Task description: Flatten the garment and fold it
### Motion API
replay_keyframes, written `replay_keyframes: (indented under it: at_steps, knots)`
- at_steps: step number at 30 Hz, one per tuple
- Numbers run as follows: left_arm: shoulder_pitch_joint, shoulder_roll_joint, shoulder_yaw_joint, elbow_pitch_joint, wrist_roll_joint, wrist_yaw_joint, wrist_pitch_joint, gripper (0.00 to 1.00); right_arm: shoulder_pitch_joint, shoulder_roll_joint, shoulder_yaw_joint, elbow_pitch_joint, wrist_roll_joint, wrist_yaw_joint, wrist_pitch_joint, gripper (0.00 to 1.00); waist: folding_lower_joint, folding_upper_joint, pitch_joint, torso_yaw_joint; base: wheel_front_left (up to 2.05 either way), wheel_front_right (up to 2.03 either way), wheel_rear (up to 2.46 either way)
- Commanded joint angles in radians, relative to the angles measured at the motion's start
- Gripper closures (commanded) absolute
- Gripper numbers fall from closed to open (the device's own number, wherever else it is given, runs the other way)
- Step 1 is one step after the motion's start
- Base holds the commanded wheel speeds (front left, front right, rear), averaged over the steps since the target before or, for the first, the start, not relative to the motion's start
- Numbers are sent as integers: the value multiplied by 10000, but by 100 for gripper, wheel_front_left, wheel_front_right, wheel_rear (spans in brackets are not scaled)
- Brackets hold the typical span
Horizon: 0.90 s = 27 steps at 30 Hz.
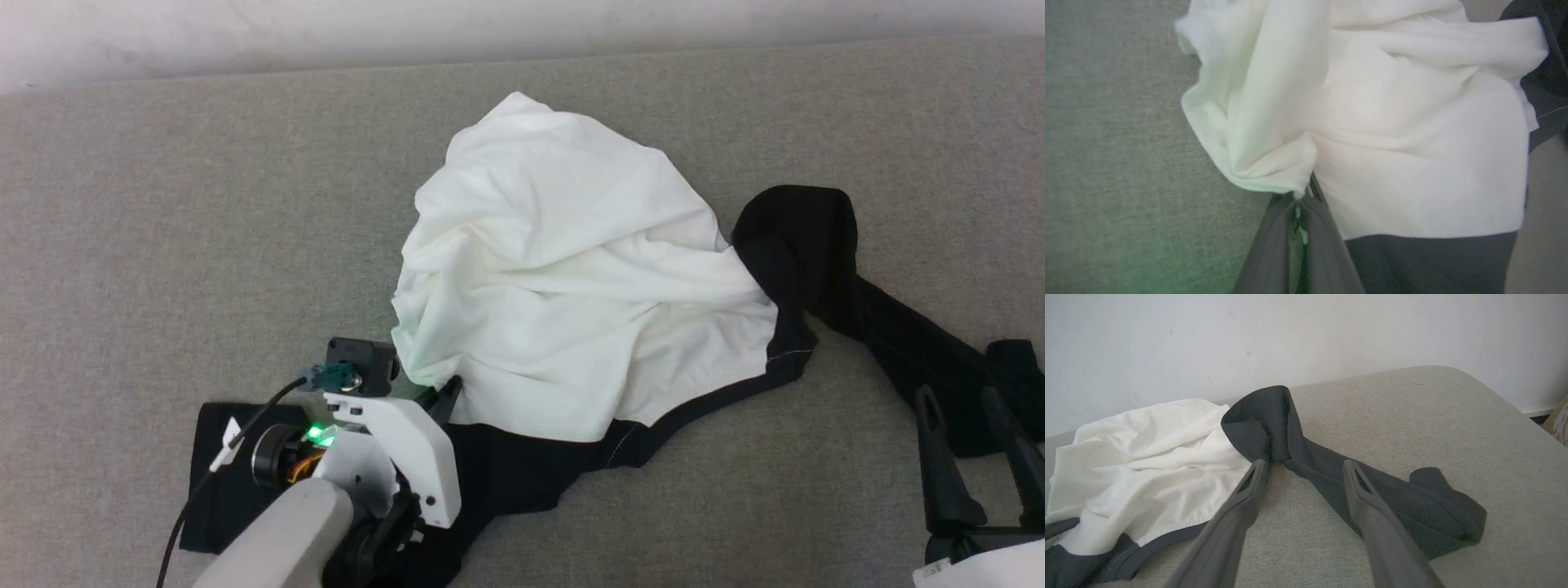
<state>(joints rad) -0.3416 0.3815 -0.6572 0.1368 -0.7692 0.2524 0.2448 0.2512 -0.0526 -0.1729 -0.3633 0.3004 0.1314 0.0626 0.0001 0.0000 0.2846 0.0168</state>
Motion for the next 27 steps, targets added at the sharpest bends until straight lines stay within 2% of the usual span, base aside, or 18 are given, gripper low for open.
replay_keyframes:
  at_steps: [1,5,11,13,14,15,16,17,22,24,27]
  knots:
    - [23,129,-9,99,50,-44,-12,100,-48,24,-56,-1,-33,-7,51,0,-1,0,-94,48,0,0,0]
    - [316,781,741,-944,-291,208,-118,100,-42,24,-119,2,-28,-7,90,0,-1,0,-268,132,0,0,0]
    - [1602,2530,2293,-2541,-506,1235,-265,100,32,24,-100,-2,19,-7,91,0,-1,0,-251,265,0,0,0]
    - [1873,2894,2403,-2636,-251,1211,-588,100,47,24,-79,1,15,-7,111,0,-1,0,-185,309,0,0,0]
    - [2010,2847,2516,-2558,-361,1185,-763,93,47,24,-68,3,5,-7,127,0,-1,0,-162,336,0,0,0]
    - [2122,2849,2481,-2450,-372,1097,-841,64,38,24,-45,4,-15,-7,147,0,-1,0,-150,347,0,0,0]
    - [2197,2846,2360,-2354,-344,982,-862,53,22,24,-26,3,-35,-7,169,0,-1,0,-142,352,0,0,0]
    - [2233,2698,2344,-2277,-421,949,-951,0,1,24,-20,-2,-49,-7,192,0,-1,0,-135,363,0,0,0]
    - [2136,1838,2334,-2172,-462,992,-1774,0,-26,24,-16,-15,-114,-7,310,0,-1,0,-227,443,0,0,0]
    - [2121,1696,2405,-2261,-423,1018,-2069,0,3,24,-11,-3,-116,-7,332,0,-1,0,-287,458,0,0,0]
    - [2122,1412,2829,-2861,-82,1152,-3373,0,113,24,-24,22,-90,-7,377,0,-1,0,-484,502,0,0,0]
